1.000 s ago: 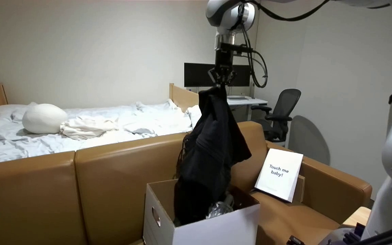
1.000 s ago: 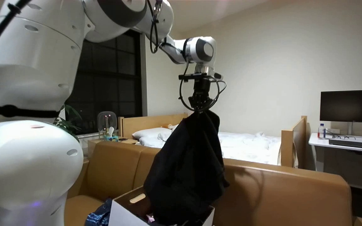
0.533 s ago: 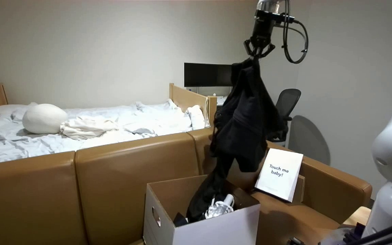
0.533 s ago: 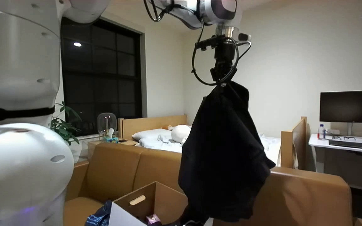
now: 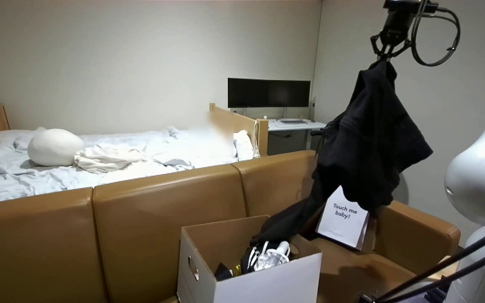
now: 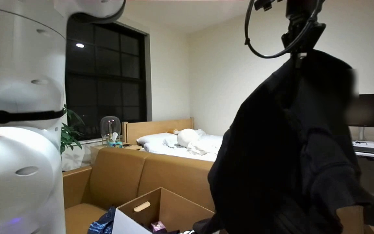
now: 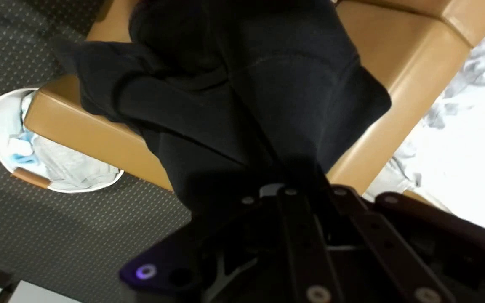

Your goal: Pick up the black clothes from the box and put them on the couch.

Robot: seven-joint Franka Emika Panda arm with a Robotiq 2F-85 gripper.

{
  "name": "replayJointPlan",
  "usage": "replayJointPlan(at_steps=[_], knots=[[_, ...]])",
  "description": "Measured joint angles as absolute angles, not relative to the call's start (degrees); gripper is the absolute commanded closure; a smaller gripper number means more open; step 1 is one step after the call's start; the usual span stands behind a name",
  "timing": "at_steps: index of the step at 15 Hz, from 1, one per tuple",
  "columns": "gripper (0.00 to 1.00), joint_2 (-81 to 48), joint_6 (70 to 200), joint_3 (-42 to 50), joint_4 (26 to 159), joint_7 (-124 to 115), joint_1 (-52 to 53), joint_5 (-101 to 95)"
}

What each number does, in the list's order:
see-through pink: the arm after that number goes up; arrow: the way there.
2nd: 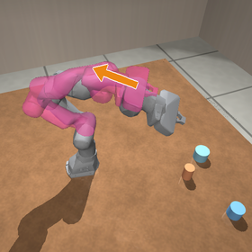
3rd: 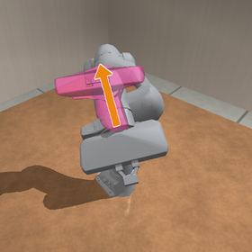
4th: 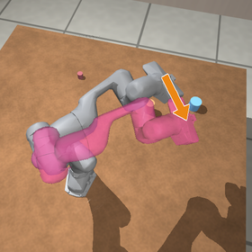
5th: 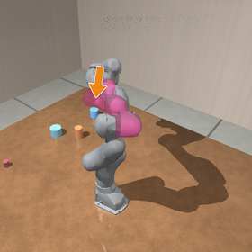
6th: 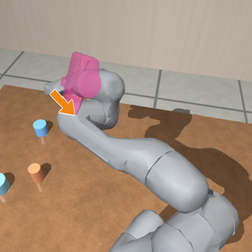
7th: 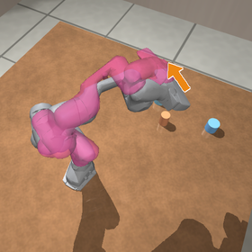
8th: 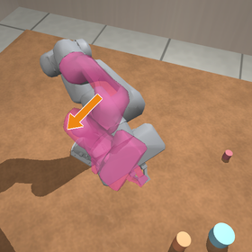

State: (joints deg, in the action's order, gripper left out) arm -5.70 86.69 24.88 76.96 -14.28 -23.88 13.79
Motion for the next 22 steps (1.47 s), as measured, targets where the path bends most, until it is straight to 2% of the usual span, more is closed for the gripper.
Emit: replayJointPlan(at_steps=[4,11,13,19,20,21,22], knots=[[0.98,-13.48,86.66,26.19,66.87,-22.20,-28.23,18.54],[0.98,-21.81,85.13,27.38,48.87,-43.86,-29.80,20.06],[0.66,-23.79,86.27,26.31,46.05,-50.44,-29.93,19.26],[0.28,-29.31,91.76,25.82,38.61,-66.79,-27.58,12.03],[0.23,-29.56,91.65,25.77,38.21,-66.91,-26.81,11.84],[0.41,-29.61,91.56,24.93,38.21,-65.80,-26.31,12.78],[0.34,-29.67,91.54,23.70,38.44,-64.98,-25.87,13.93]])
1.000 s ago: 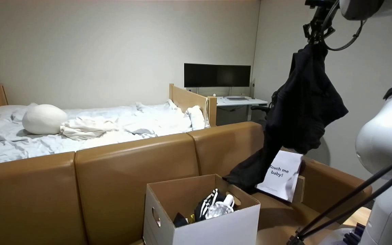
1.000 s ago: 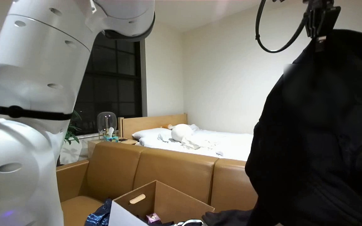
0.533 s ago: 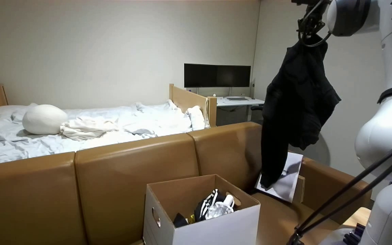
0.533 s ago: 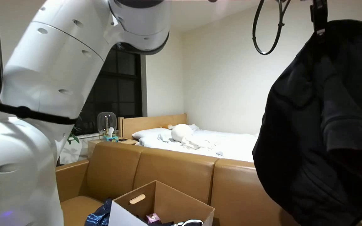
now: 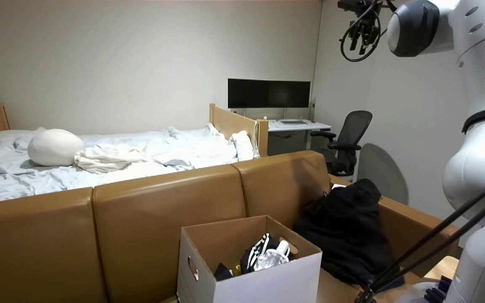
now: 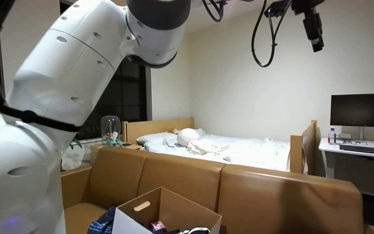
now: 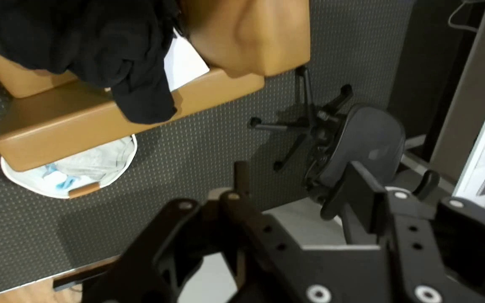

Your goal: Pick up the black clothes from the box and put them on the couch.

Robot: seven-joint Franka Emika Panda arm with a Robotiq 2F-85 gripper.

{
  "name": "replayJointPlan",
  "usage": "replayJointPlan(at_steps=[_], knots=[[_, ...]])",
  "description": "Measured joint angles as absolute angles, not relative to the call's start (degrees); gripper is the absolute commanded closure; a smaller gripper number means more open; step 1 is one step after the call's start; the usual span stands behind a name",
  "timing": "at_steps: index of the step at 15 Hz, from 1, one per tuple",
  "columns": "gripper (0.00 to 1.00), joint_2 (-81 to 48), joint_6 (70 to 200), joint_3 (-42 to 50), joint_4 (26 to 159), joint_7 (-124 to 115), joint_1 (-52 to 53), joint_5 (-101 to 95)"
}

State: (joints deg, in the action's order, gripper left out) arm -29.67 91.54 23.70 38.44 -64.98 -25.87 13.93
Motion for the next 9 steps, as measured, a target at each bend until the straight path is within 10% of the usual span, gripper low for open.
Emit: replayJointPlan(at_steps=[7,9], knots=[[0.22,-29.99,91.54,22.29,39.16,-64.56,-24.79,14.42],[0.05,-29.99,91.54,22.29,39.16,-64.55,-24.79,14.43]])
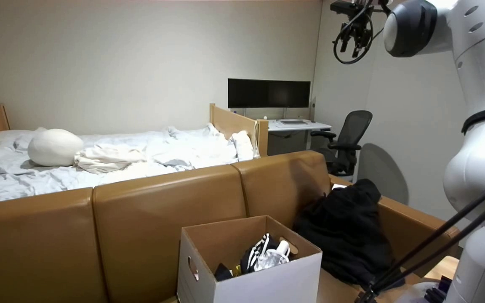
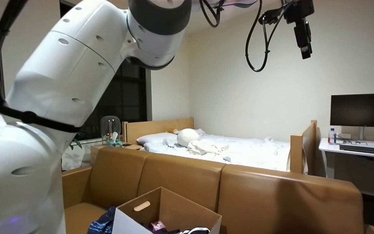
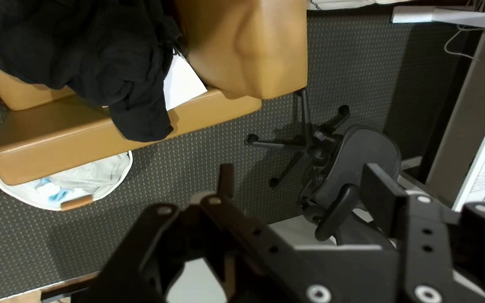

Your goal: Pick up the black clothes from the box and put them on the couch.

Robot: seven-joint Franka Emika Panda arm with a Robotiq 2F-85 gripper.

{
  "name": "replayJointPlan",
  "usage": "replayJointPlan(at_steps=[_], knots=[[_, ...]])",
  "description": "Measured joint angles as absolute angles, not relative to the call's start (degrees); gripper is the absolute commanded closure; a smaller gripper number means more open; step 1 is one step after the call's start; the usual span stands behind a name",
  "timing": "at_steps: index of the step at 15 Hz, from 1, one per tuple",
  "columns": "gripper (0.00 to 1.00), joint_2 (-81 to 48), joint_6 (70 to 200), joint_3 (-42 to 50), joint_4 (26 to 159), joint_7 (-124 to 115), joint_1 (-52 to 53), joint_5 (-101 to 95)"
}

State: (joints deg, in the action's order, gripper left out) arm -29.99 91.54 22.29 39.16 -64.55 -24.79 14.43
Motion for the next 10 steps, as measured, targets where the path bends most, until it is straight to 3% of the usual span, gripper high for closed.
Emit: replayJointPlan(at_steps=[2,10], knots=[[0.00,-29.99,91.60,22.31,39.08,-64.56,-24.62,14.36],[0.00,-35.09,92.62,21.08,42.08,-61.40,-12.04,6.66]])
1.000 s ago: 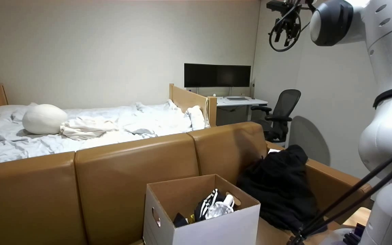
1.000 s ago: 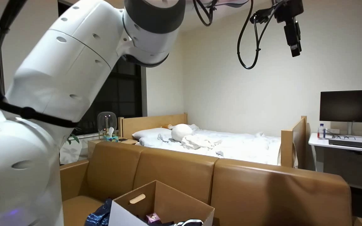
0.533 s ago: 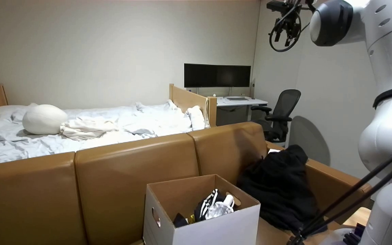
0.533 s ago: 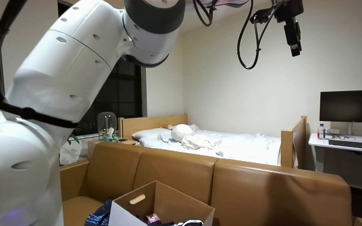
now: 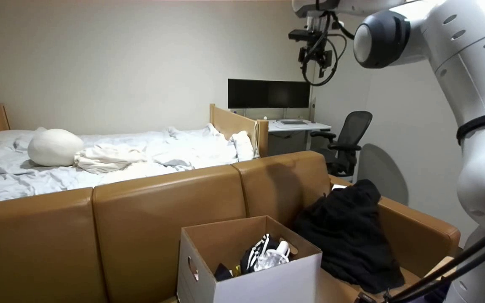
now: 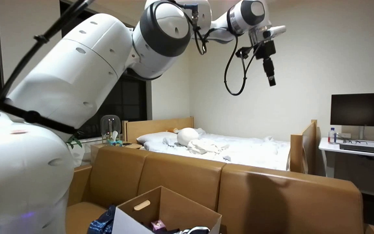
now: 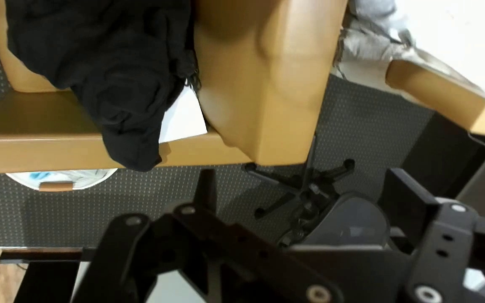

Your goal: Pick up the black clothes from the box and put them on the couch.

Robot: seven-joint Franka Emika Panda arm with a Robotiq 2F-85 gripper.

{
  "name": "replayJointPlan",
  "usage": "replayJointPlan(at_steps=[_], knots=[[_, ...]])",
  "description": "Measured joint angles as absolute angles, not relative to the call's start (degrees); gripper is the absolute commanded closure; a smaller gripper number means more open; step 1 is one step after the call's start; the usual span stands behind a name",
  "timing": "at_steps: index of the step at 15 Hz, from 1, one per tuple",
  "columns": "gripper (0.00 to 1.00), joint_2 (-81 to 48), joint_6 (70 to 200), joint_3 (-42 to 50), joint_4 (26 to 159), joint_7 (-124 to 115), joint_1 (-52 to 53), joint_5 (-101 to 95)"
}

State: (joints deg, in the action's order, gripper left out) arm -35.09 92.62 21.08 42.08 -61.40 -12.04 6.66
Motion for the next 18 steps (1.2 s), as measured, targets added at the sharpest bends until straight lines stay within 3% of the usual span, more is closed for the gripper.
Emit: replayJointPlan(at_steps=[7,14,18], knots=[[0.00,-38.09,99.65,19.81,57.77,-52.59,-1.16,0.28],[0.00,-38.71,100.66,20.18,57.55,-52.56,-0.50,-1.51],[0.00,-39.17,110.21,19.99,65.23,-51.90,5.77,-9.29]])
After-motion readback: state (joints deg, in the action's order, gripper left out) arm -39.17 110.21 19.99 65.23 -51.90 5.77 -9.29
